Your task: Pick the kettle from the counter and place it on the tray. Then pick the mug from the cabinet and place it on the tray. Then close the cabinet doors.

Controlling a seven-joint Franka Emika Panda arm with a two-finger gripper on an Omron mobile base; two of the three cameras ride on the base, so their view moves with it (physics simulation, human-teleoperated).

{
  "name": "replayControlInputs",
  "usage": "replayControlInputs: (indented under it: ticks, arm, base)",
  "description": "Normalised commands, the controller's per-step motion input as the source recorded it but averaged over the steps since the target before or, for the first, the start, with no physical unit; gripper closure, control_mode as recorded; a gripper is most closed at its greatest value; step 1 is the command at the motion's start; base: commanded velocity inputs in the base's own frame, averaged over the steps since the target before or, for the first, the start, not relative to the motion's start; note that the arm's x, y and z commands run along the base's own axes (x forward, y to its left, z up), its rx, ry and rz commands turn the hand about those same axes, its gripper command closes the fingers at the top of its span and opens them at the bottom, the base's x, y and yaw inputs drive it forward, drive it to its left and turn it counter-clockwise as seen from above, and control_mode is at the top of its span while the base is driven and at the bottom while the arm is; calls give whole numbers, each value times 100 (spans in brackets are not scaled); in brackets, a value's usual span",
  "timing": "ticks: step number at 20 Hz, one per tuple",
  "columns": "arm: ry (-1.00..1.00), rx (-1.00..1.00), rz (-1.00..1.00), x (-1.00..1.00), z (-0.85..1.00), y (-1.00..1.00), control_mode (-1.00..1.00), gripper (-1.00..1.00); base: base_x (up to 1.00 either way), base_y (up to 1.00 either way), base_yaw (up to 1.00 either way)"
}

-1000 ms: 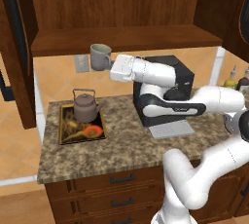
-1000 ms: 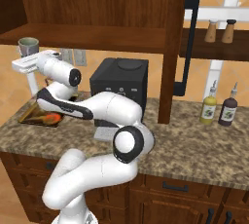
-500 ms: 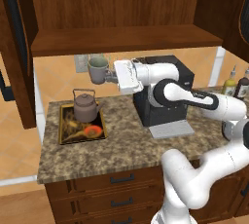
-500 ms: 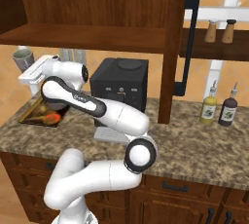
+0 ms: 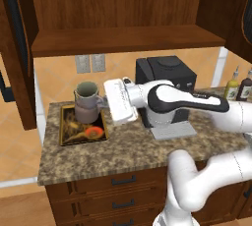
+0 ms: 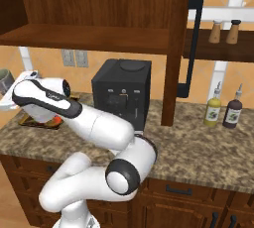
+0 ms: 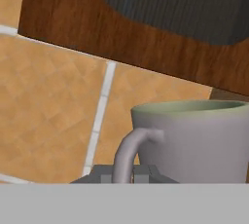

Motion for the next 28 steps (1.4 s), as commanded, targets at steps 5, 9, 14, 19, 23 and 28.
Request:
replayControlInputs:
  ticks: [5, 9, 14, 19, 23, 28]
  arm:
    - [0, 0, 2, -3, -36, 4, -100, 100]
    - [3, 0, 0, 3, -29, 0, -100, 100]
    - [1, 0, 0, 19, -27, -4, -100, 100]
    - [5, 0, 0, 58, -13, -16, -100, 100]
    - [9, 0, 1, 54, -18, -2, -100, 100]
    - [3, 0, 6, 36, -31, 0, -100, 100]
  base:
    - [0, 0, 0]
    - [0, 0, 0]
    - [0, 0, 0]
    - [0, 0, 0]
    - [0, 0, 0]
    - [0, 0, 0]
